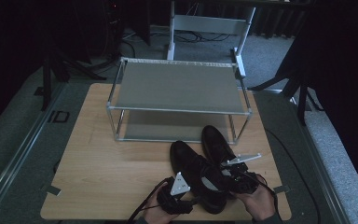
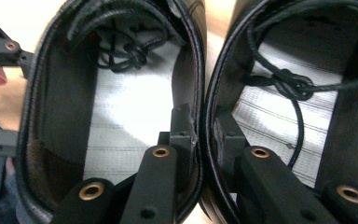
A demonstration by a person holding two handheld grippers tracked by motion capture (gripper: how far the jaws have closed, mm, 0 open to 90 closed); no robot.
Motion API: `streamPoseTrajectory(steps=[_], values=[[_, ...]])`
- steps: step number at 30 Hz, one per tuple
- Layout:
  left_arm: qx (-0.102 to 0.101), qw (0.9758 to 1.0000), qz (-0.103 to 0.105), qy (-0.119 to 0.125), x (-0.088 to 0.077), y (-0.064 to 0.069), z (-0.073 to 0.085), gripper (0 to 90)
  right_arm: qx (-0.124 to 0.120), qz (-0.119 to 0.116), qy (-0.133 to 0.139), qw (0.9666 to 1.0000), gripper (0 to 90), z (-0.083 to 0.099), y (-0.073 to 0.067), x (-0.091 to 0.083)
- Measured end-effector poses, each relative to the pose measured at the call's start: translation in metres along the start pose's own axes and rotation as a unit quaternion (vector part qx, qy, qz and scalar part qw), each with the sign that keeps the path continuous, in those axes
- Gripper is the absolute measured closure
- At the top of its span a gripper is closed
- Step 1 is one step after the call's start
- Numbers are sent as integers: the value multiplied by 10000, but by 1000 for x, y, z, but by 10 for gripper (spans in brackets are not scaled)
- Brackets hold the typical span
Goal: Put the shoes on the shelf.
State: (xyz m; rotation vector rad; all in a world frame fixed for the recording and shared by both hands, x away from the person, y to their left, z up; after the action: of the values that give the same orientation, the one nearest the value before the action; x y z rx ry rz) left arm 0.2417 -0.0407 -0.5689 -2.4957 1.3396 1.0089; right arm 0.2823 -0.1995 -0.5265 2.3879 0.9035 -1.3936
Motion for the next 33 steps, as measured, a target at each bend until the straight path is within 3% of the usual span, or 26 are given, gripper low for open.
streamPoseTrajectory(steps=[5, 12, 19, 24, 27, 33], values=[[-106, 9999, -11, 112, -5, -7, -5, 459, -136, 86, 142, 9998, 812, -11, -4, -3], [-125, 9997, -38, 200, -6, -16, -15, 481, -119, 162, 248, 9995, 812, -23, -4, -5], [-103, 9996, -81, 235, -3, -29, -23, 494, 48, 147, 342, 9993, 812, -31, 2, -1], [-103, 9996, -190, 205, 2, -41, -33, 514, 293, 299, 550, 9976, 813, -44, 13, 5], [-159, 9993, -239, 251, 2, -45, -36, 514, 422, 275, 624, 9968, 814, -48, 19, 8], [-64, 9989, -379, 278, -2, -43, -38, 465, 588, 239, 711, 9954, 814, -56, 23, 15]])
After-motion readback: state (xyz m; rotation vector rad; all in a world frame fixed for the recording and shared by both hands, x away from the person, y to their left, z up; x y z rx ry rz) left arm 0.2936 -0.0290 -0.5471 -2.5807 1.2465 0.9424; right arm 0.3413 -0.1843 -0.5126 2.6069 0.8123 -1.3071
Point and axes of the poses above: each handheld gripper's, and its own axes: x roughly forward along the jaws, z roughly out of its underside, y roughly to its right, the point moved 7 cm from there along x, roughly forward along the jaws, and after that the axes turned 4 degrees about -x, right-handed, at the moved point
